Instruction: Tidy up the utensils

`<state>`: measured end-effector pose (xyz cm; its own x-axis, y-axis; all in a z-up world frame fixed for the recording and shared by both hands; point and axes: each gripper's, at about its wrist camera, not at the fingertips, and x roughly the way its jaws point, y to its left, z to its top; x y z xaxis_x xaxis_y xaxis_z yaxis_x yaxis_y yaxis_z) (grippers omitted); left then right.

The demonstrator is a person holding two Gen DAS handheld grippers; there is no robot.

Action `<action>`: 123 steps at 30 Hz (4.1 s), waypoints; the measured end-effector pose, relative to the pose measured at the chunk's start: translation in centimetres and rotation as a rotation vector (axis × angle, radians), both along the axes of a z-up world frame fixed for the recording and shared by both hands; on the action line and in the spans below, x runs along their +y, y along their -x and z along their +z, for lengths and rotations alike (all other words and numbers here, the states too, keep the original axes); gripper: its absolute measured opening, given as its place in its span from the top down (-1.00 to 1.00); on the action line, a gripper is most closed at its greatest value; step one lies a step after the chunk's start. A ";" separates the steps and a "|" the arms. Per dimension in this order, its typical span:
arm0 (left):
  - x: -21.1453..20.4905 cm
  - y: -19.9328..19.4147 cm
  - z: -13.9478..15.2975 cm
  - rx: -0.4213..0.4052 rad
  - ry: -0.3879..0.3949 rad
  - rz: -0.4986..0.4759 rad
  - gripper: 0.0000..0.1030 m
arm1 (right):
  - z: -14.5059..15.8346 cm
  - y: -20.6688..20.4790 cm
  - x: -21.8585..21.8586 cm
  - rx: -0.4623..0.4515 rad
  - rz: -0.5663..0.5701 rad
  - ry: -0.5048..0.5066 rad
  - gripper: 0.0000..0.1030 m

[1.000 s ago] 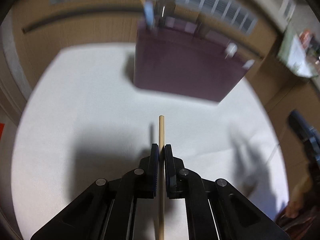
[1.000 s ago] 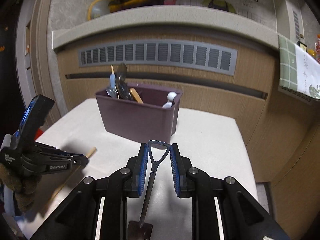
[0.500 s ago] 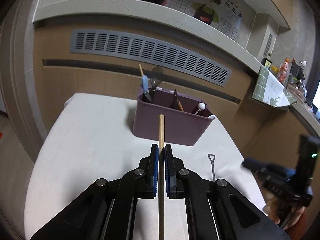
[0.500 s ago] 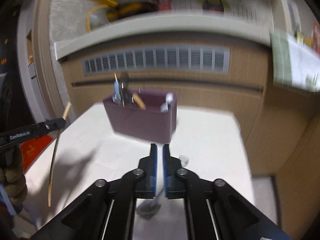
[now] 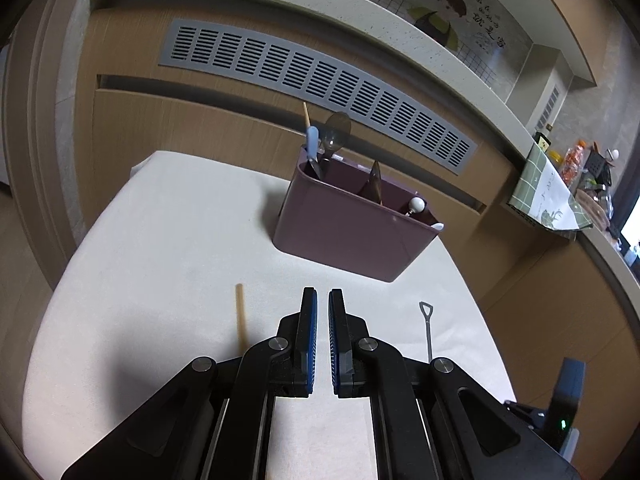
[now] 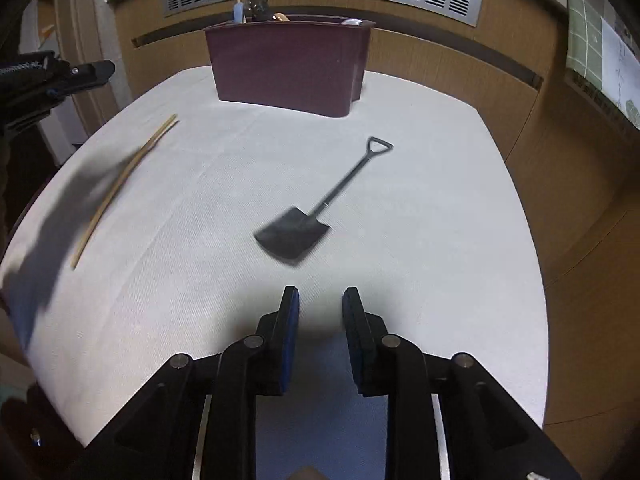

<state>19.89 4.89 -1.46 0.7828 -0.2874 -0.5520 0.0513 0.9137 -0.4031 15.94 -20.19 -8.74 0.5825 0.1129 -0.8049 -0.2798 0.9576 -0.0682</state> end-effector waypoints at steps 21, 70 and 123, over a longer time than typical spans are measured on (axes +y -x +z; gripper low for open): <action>5.4 1.2 -5.0 0.132 0.057 0.164 0.78 | 3.0 -1.8 0.8 -0.233 -0.222 0.042 0.45; -1.9 -4.8 -2.9 0.222 -0.092 -0.031 0.90 | 1.4 -4.9 -5.1 0.006 0.761 0.267 0.37; -1.7 -17.7 7.3 -0.600 0.006 0.123 0.90 | 18.0 -20.7 2.5 -0.632 0.173 -0.452 0.44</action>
<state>37.55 3.17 5.88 0.9843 -0.1764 -0.0031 0.1647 0.9253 -0.3415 36.61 -17.68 9.24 0.8581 0.4801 -0.1822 -0.4649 0.8770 0.1215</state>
